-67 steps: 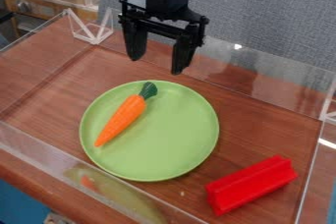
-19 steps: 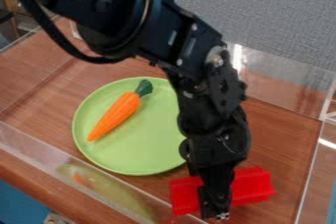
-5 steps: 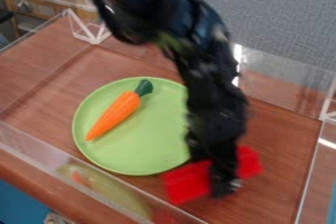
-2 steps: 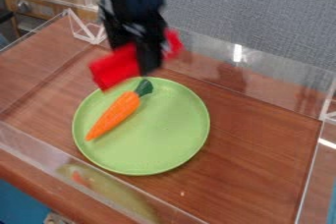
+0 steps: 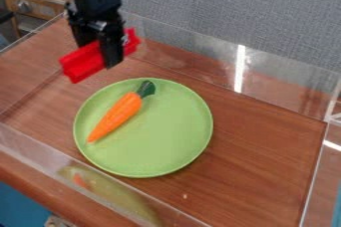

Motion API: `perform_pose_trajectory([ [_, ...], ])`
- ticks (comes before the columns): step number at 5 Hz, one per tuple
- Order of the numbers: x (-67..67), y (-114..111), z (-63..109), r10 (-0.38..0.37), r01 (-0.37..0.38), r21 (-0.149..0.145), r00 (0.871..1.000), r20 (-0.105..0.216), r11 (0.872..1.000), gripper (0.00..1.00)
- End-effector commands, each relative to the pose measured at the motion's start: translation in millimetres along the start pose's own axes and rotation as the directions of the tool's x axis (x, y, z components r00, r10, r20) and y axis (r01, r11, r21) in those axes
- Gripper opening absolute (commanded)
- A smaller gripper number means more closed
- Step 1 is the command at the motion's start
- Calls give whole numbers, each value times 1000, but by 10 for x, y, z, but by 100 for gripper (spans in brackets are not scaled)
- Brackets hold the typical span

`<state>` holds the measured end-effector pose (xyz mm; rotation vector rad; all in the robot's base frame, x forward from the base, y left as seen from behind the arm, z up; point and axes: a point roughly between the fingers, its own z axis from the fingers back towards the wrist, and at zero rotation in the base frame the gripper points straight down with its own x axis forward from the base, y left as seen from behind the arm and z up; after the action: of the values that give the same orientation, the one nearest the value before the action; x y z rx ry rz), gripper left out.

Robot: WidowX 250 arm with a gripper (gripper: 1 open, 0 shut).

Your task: Put the red object on the left side

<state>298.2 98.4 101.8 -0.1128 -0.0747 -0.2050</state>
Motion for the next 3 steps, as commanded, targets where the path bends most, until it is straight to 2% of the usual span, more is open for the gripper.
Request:
perform_pose_trajectory([
  [1,195,332,95,-19,18,25,999,42,1000,0],
  [3,384,653,-62,-66,66,0,998,16,998,0],
])
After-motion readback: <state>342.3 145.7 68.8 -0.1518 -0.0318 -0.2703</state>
